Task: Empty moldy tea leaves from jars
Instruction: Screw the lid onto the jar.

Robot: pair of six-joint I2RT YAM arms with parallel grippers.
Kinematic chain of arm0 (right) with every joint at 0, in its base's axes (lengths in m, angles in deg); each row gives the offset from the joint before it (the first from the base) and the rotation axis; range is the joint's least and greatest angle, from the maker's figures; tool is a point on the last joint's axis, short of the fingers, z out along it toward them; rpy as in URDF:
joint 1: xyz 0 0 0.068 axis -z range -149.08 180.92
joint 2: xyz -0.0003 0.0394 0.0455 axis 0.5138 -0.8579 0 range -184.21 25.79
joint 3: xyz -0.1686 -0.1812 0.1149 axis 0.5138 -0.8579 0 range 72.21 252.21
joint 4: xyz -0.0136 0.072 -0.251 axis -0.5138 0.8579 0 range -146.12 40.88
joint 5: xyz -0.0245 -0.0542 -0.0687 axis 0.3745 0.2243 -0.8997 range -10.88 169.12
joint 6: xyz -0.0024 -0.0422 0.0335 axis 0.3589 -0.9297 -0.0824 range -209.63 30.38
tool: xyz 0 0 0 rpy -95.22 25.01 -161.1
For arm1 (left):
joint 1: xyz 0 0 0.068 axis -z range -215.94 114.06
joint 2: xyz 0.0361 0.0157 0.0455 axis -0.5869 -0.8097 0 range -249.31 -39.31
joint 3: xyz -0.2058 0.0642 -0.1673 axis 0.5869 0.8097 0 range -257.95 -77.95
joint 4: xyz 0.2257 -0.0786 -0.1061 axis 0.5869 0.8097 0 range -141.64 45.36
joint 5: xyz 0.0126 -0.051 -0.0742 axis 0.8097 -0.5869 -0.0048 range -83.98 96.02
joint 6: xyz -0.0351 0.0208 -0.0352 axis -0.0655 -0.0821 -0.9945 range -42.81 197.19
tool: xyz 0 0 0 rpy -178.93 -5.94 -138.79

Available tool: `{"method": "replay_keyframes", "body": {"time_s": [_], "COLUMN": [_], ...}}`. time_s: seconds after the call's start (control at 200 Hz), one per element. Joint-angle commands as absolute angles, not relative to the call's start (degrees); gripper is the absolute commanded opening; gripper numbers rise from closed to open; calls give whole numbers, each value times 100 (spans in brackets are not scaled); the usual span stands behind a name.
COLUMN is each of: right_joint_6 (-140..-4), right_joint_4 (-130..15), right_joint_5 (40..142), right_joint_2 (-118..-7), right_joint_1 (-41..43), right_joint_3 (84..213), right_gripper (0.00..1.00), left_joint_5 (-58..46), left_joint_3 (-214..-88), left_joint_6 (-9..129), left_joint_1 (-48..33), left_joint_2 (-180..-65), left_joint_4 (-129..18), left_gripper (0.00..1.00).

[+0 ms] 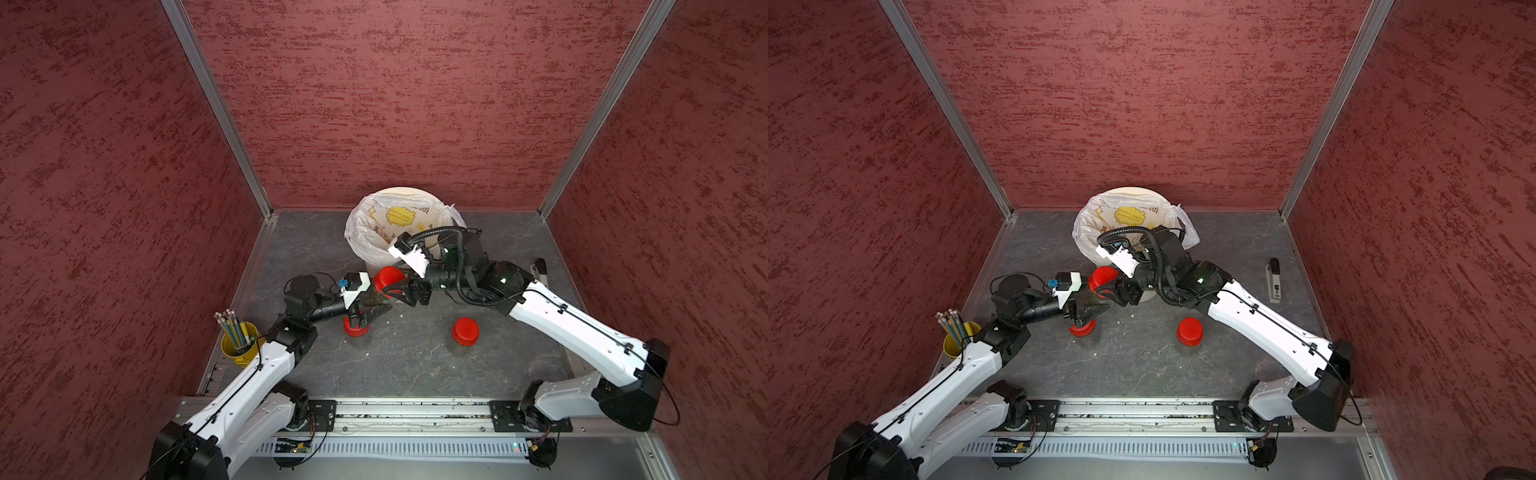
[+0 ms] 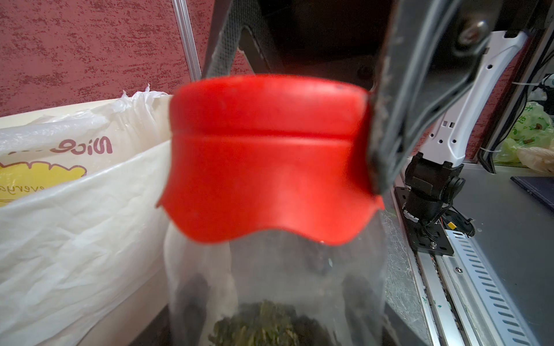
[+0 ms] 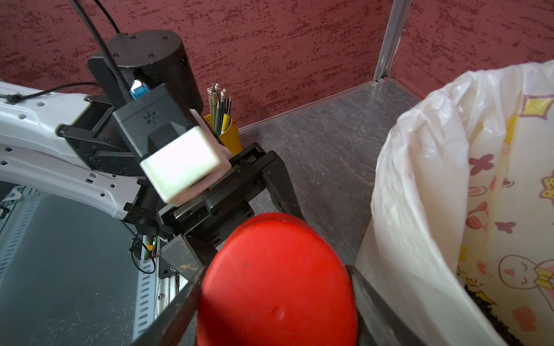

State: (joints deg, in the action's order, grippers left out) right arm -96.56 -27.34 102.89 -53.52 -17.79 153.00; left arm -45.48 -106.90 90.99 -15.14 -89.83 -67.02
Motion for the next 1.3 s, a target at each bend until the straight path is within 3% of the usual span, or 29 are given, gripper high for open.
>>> {"method": "replay_keyframes", "body": {"time_s": [0.0,0.23,0.381,0.546,0.636,1.037,1.292], "right_joint_6": [-10469,-11656,-11775,-10668,-10049,-8353,-8056], "right_joint_4": [-2521,-2035,-2108,-2956,-3063,-2852,-3268], "right_joint_5": [10263,10642,10480,9964,9594,9240,9172], "right_joint_2": [-5378,-5395,-5470,-5249,-5186,-5000,-4916], "right_joint_1": [-1760,-1680,-1676,-1694,-1745,-2163,-2261], "right_joint_3": [15361,15665,15755,15670,15685,15354,15057], "right_gripper": [50,50,72,94,99,96,92], "left_joint_5": [-5181,-5588,-5522,-5103,-4981,-4749,-4750], "left_joint_3": [-10932,-11022,-11061,-11132,-11148,-11068,-11064], "left_joint_6": [8935,8898,8973,9062,9112,9172,9179], "left_joint_1": [-1603,-1651,-1653,-1643,-1642,-1637,-1599], "left_joint_2": [-8866,-8967,-8939,-8933,-8891,-8896,-8877], "left_joint_4": [-6877,-6768,-6632,-6511,-6480,-6561,-6562], "left_gripper": [52,52,52,52,51,51,51]}}
